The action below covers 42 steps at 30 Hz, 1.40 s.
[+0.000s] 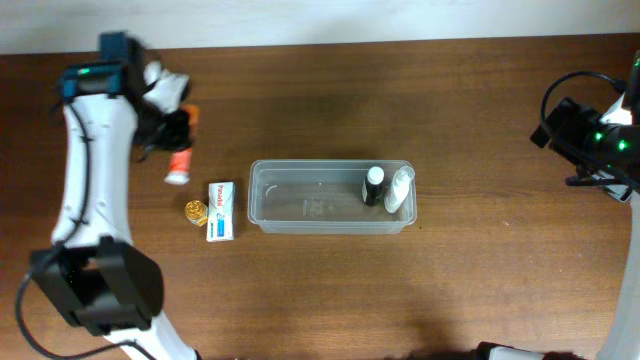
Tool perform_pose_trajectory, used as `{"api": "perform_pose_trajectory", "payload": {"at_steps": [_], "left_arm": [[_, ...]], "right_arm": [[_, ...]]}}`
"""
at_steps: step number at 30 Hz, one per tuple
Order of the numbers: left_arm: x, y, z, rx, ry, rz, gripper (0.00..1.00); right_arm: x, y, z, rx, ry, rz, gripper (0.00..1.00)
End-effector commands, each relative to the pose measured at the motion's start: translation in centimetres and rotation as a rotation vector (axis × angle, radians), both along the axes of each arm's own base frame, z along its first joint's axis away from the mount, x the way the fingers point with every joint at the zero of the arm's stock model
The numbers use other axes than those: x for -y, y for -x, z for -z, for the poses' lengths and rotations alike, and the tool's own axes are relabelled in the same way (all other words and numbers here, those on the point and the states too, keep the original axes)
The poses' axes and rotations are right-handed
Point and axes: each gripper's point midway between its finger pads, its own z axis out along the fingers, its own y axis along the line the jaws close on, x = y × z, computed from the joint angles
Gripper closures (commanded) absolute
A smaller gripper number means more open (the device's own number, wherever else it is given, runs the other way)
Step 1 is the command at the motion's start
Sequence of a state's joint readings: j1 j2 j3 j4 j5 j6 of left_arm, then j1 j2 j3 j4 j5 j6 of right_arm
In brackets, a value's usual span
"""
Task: Pack container
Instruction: 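Lift the orange tube with the left gripper and drop it in the container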
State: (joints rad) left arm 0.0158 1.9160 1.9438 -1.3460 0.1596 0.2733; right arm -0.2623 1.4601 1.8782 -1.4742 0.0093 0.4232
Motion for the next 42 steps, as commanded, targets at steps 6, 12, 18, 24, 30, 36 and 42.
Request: {"api": "perform_pose_trajectory", "payload": {"at_steps": [6,12,18,24,30,36,42], "left_arm": [[13.4,2.7,-1.3,0.103,-0.034,0.643,0.95],[17.7,3.8,2.0,0.111,-0.135,0.99,0.99],[19.9,4.6,6.4,0.025,-0.137,1.114,0.99],[21.3,5.4,11.0,-0.077,-0.136,1.205,0.99],[22.3,5.7,14.5,-0.133,-0.174,1.242,0.94],[22.1,4.8,15.9,-0.13,-0.264,1.249,0.89],[21.8,4.3,15.8,-0.128,-0.288,1.191,0.59]], "right_arm": [[0.3,0.0,0.0,0.001,0.0,0.012,0.02],[0.3,0.0,0.0,0.001,0.0,0.012,0.02],[0.3,0.0,0.0,0.001,0.0,0.012,0.02],[0.3,0.0,0.0,0.001,0.0,0.012,0.02],[0.3,0.0,0.0,0.001,0.0,0.012,0.02],[0.3,0.0,0.0,0.001,0.0,0.012,0.02],[0.3,0.0,0.0,0.001,0.0,0.012,0.02]]}}
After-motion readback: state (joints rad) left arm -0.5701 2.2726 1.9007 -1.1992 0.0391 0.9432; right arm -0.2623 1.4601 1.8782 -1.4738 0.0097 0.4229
